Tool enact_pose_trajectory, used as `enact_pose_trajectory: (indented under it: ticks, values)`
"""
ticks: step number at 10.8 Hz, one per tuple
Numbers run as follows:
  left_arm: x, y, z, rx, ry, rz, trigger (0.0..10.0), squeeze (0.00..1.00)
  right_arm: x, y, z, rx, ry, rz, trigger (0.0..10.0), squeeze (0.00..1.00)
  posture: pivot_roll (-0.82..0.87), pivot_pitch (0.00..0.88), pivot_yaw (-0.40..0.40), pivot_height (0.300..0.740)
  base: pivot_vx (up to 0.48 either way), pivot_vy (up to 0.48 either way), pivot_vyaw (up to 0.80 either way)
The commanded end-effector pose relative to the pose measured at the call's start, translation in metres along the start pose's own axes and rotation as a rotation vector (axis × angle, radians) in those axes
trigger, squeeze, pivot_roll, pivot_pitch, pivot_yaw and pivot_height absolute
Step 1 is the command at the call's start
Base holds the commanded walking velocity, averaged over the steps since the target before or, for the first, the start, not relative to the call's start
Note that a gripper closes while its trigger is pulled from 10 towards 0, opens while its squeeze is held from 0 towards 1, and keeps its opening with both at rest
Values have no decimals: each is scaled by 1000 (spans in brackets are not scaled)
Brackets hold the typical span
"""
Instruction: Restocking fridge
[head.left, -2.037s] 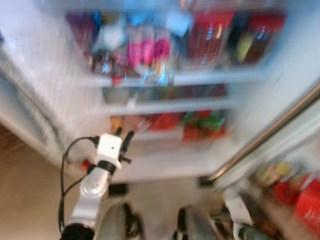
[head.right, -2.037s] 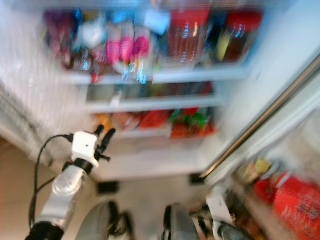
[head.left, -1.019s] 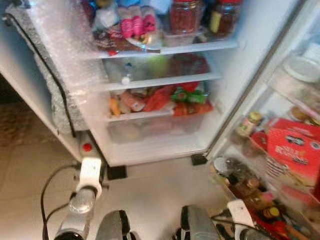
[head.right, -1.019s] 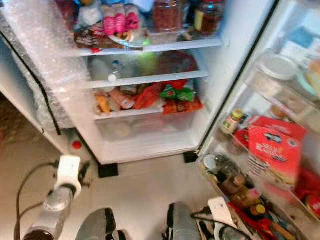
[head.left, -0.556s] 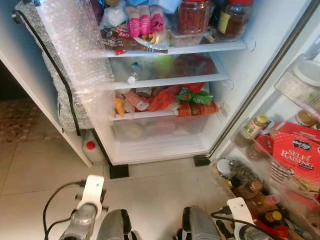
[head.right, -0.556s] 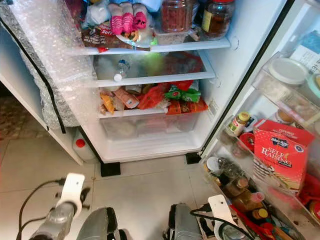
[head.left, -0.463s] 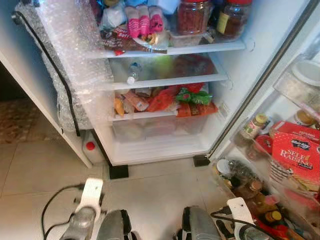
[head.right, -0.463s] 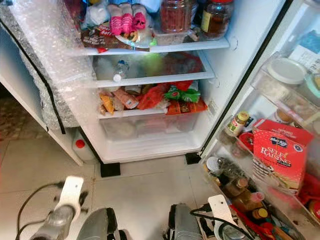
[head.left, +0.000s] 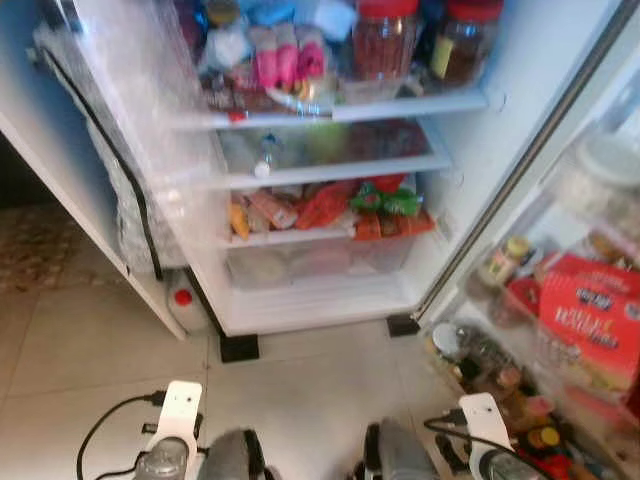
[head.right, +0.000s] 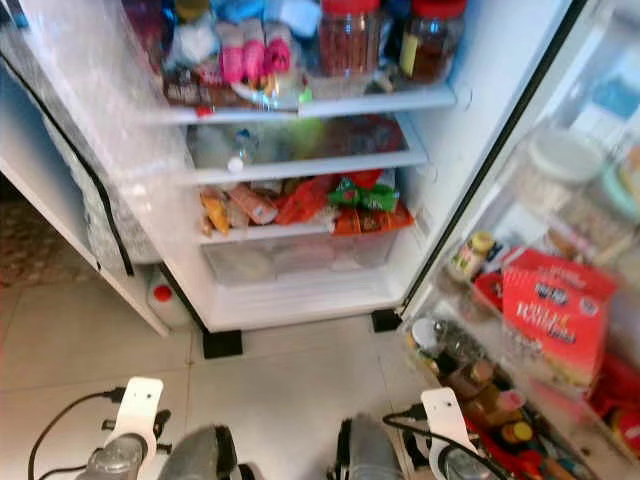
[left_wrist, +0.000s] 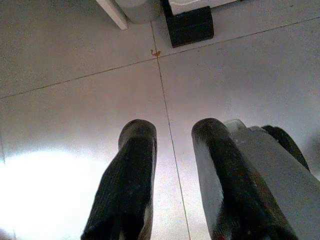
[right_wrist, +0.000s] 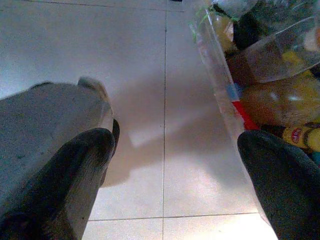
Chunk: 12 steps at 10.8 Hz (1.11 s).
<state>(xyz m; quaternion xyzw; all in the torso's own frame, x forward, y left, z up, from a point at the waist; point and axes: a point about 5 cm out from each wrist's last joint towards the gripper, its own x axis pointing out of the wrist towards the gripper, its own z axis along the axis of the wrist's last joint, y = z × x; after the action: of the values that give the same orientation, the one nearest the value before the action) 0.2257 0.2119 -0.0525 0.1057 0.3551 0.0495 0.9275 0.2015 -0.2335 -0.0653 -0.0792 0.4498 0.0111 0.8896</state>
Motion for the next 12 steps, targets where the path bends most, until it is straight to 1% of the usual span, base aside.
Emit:
enact_pose_trajectory:
  ticks: [1,3,9,11,12]
  values:
    - [-4,-3,-13,19,37,0,10000,0,-1,-1,-7,15,17,-5,10000,0,-130,140,-28,701,0,0,0]
    - [-4,-7,-14,22,46,-8,10000,0,-1,0,-9,10,24,-6,10000,0,-133,128,-24,740,0,0,0]
    - [-5,-3,-18,38,59,-3,10000,0,-2,1,-12,11,30,-18,10000,0,-131,87,-14,740,0,0,0]
    - [-5,-4,-20,23,75,-6,10000,0,-2,3,-13,22,33,-1,10000,0,-133,79,-12,740,0,0,0]
    - [-5,-5,-20,22,78,-9,10000,0,-2,3,-13,27,31,0,10000,0,-132,83,-12,740,0,262,0]
